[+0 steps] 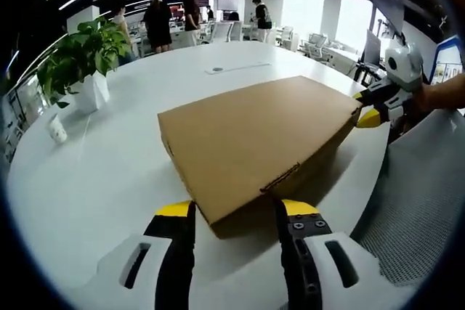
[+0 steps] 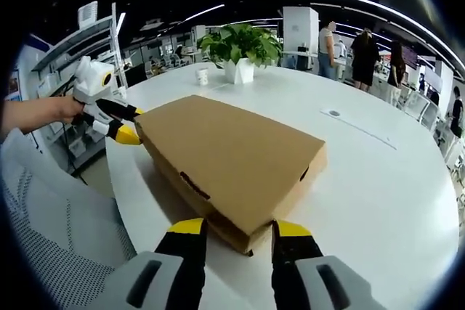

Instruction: Operate the shoe box by opening the lid, removing the specified soft item, and placing it in the target area until the item is outside and the box remains undamaged.

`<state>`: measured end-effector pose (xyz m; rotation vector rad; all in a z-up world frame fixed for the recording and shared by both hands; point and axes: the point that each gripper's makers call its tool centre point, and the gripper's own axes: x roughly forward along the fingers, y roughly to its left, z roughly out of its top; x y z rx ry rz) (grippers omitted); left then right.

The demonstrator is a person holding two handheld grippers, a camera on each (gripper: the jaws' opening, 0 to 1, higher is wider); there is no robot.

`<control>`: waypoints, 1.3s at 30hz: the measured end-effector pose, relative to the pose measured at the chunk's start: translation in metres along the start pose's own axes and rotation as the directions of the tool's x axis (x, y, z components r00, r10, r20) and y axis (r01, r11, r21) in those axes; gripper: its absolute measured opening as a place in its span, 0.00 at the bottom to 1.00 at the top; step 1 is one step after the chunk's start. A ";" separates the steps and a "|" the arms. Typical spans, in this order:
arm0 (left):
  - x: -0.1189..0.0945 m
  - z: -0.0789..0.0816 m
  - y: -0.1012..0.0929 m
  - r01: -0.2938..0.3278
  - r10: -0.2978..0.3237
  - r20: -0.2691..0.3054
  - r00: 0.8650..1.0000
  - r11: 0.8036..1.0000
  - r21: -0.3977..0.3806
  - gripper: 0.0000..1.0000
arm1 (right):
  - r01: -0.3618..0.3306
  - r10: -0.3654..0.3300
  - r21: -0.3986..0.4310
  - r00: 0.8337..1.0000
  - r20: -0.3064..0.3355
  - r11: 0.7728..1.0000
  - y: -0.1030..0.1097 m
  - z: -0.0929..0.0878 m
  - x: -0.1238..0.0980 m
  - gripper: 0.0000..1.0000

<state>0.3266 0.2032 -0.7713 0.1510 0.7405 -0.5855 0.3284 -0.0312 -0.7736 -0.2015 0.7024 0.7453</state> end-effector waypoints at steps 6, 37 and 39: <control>-0.002 0.003 -0.001 -0.007 0.007 -0.001 1.000 1.000 0.002 0.46 | -0.009 0.009 -0.022 1.000 0.007 1.000 0.002 0.004 -0.004 0.32; -0.023 0.028 0.004 -0.045 0.044 0.021 0.999 0.996 0.077 0.44 | 0.001 0.007 -0.136 0.998 0.056 0.991 0.003 0.029 -0.023 0.32; -0.023 0.030 0.004 -0.047 0.046 0.022 0.999 0.995 0.082 0.44 | 0.004 0.004 -0.127 0.998 0.065 0.992 0.001 0.032 -0.025 0.31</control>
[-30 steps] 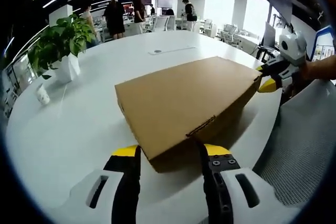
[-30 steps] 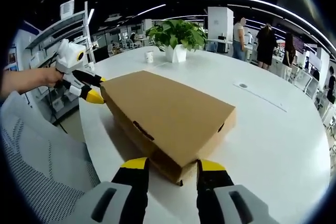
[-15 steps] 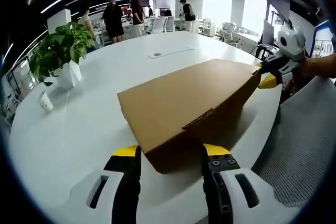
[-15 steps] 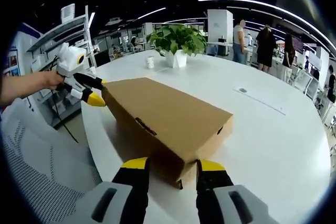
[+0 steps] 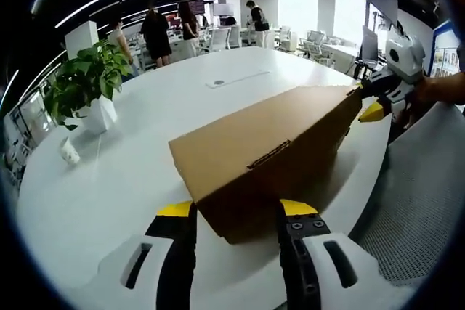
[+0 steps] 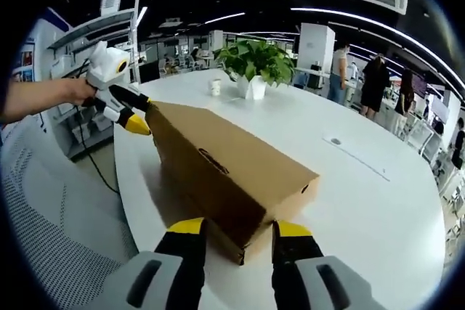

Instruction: Operate the shoe box by opening the lid, removing the specified soft item, and placing it in the target area until the item is outside and the box remains undamaged.

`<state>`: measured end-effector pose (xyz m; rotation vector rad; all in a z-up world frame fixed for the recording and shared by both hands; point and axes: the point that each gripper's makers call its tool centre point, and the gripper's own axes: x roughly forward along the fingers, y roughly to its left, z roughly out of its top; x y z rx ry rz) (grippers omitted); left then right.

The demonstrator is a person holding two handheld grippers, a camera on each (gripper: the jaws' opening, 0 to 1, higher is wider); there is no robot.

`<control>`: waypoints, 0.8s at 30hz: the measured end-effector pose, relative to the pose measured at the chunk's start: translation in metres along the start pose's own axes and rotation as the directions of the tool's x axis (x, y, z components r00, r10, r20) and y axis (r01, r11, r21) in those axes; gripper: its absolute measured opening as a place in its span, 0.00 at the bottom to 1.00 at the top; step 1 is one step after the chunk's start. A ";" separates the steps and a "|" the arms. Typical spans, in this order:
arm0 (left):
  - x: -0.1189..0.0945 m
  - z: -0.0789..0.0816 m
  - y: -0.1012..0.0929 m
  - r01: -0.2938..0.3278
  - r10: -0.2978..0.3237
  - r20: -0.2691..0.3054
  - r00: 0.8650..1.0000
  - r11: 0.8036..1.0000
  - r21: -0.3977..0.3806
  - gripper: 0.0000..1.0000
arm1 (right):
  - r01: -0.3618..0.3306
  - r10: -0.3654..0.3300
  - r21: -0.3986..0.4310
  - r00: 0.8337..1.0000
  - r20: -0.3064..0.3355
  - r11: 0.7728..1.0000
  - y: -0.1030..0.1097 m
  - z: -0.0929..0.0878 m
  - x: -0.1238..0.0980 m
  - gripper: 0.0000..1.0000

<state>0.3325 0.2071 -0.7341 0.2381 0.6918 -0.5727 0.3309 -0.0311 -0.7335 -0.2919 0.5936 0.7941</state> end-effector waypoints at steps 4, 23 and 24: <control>-0.003 0.004 0.002 -0.006 0.006 0.006 1.000 1.000 0.013 0.42 | 0.013 -0.013 0.004 1.000 0.020 1.000 -0.003 0.005 -0.003 0.28; -0.012 0.027 0.016 -0.063 0.062 0.073 0.995 0.998 0.017 0.32 | 0.073 -0.073 0.002 0.989 0.126 0.997 -0.015 0.028 -0.010 0.26; -0.013 0.029 0.017 -0.065 0.064 0.079 0.995 0.998 0.016 0.32 | 0.076 -0.076 0.003 0.988 0.133 0.997 -0.015 0.029 -0.010 0.26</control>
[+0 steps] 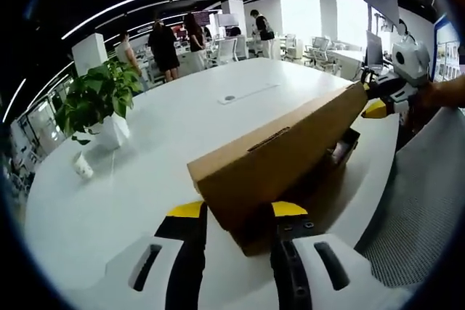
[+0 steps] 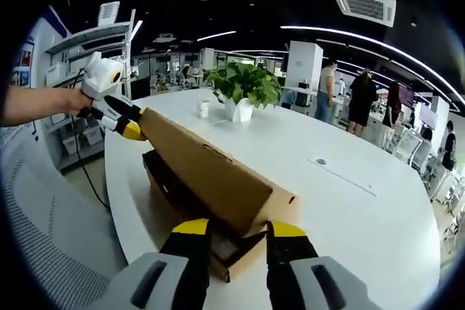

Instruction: Operate the shoe box by opening the lid, removing the specified soft item, and placing it in the target area until the item is outside and the box remains undamaged.

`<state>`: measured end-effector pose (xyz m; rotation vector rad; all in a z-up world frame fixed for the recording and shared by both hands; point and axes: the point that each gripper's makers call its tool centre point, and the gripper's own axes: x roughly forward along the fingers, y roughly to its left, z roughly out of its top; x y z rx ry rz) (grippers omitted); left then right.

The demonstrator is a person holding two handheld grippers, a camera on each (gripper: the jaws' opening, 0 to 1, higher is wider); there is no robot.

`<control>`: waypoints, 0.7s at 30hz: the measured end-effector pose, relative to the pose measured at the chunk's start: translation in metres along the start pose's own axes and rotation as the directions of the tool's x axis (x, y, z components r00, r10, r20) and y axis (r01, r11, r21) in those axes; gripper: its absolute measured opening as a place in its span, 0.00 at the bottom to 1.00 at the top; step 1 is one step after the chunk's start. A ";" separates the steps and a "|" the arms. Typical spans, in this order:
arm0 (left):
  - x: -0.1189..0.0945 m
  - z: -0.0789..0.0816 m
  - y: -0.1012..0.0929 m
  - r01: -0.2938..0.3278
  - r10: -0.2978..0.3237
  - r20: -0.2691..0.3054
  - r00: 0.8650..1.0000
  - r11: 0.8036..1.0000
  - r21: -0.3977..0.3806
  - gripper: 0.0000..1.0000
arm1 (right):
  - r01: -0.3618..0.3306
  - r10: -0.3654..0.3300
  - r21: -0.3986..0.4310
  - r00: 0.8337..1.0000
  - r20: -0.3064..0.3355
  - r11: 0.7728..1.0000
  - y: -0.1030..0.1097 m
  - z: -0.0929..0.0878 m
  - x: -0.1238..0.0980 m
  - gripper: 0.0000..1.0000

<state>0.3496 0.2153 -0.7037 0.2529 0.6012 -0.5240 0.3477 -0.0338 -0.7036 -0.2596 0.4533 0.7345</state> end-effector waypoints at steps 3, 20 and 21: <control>-0.001 0.005 0.003 -0.012 0.012 0.020 1.000 1.000 0.000 0.30 | 0.012 -0.012 0.001 0.999 0.033 1.000 -0.003 0.007 -0.001 0.26; -0.001 0.022 0.018 -0.070 0.072 0.068 0.995 0.997 -0.020 0.20 | 0.030 -0.032 0.015 0.996 0.084 0.999 -0.011 0.023 -0.001 0.26; -0.001 0.024 0.020 -0.074 0.076 0.073 0.994 0.997 -0.024 0.19 | 0.031 -0.032 0.014 0.996 0.085 0.999 -0.011 0.023 -0.001 0.26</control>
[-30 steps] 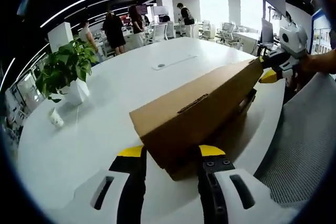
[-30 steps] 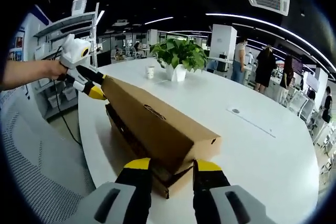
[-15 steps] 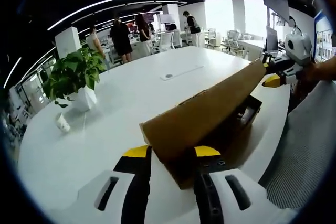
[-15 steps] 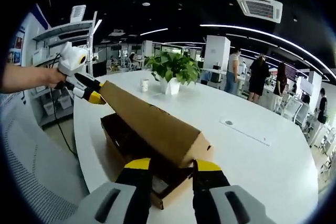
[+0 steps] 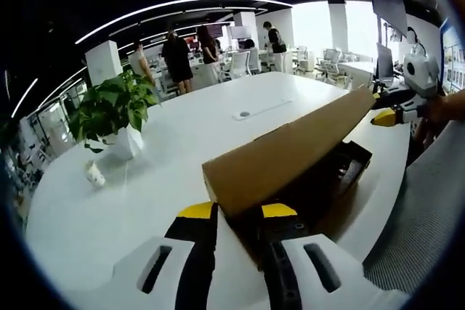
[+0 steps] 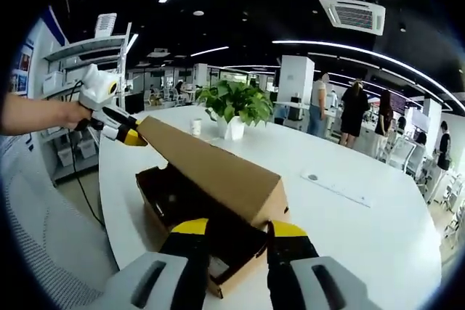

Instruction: Operate the shoe box by opening the lid, removing the specified soft item, and placing it in the target area until the item is outside and the box remains undamaged.

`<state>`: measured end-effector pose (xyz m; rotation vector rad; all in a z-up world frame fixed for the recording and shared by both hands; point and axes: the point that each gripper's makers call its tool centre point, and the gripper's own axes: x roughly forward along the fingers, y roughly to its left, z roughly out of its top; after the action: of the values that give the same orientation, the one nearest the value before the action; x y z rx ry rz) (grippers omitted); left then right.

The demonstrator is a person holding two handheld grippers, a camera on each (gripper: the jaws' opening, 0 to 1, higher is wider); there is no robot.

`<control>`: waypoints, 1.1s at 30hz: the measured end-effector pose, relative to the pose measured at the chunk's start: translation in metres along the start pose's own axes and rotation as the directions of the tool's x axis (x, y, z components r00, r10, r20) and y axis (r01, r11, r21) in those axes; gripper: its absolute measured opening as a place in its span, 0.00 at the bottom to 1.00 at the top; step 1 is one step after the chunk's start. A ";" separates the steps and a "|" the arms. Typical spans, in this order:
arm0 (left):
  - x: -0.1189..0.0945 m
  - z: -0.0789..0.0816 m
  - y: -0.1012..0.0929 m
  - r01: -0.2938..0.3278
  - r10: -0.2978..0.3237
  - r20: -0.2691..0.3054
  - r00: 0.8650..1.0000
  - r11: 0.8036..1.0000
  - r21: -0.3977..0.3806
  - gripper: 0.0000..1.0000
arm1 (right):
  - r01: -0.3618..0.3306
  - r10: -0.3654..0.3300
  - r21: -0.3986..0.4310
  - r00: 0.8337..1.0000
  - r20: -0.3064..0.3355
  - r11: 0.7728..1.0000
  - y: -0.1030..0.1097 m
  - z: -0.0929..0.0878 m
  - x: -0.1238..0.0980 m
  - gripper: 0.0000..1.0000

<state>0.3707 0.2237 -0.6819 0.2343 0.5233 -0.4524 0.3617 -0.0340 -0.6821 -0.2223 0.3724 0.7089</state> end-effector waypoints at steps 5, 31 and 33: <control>0.001 0.005 0.004 -0.018 0.018 0.006 1.000 1.000 -0.011 0.16 | 0.000 0.000 -0.003 1.000 0.007 1.000 -0.003 0.004 0.001 0.26; 0.009 0.028 0.029 -0.062 0.062 0.052 0.997 0.998 -0.016 0.02 | 0.022 -0.022 -0.028 1.000 0.014 0.999 -0.017 0.025 0.010 0.27; 0.009 0.029 0.029 -0.062 0.063 0.055 0.997 0.998 -0.013 0.02 | 0.024 -0.024 -0.030 1.000 0.016 0.999 -0.018 0.026 0.010 0.27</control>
<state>0.4039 0.2364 -0.6591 0.2258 0.4632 -0.3937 0.3878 -0.0332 -0.6614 -0.2491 0.3442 0.6923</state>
